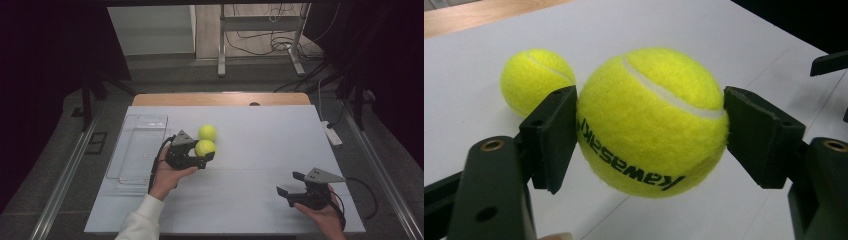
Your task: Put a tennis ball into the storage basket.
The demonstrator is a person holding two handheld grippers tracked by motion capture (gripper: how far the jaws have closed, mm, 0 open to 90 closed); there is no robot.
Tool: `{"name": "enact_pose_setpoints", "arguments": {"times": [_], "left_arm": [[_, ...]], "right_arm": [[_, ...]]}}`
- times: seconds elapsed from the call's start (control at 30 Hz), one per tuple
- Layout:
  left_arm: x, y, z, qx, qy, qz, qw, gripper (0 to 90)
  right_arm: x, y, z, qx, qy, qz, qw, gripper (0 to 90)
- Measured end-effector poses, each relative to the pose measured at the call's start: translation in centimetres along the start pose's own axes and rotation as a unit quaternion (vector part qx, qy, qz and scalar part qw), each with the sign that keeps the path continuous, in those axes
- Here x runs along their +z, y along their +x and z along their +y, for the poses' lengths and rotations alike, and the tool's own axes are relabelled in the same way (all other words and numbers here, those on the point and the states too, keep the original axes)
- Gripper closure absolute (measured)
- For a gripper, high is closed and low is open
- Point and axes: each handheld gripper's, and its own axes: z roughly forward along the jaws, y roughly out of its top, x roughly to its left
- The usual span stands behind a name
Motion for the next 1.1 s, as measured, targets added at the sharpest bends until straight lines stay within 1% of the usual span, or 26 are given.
{"name": "enact_pose_setpoints", "arguments": {"times": [0.2, 0.57, 1.1], "left_arm": [[-0.6, 0.1, 0.1, -0.003, -0.007, -0.003, 1.0, 26.5], [-1.6, 0.7, 0.1, -0.011, -0.026, 0.006, 0.9996, 26.5], [-3.5, 1.4, 0.5, -0.018, -0.056, 0.014, 0.9982, 26.4]], "right_arm": [[0.0, -0.1, 0.0, 0.002, -0.001, 0.0, 1.0, 14.3], [0.0, -0.1, 0.0, 0.001, -0.001, 0.001, 1.0, 14.3], [0.0, -0.1, 0.0, -0.001, 0.003, -0.002, 1.0, 14.3]]}}
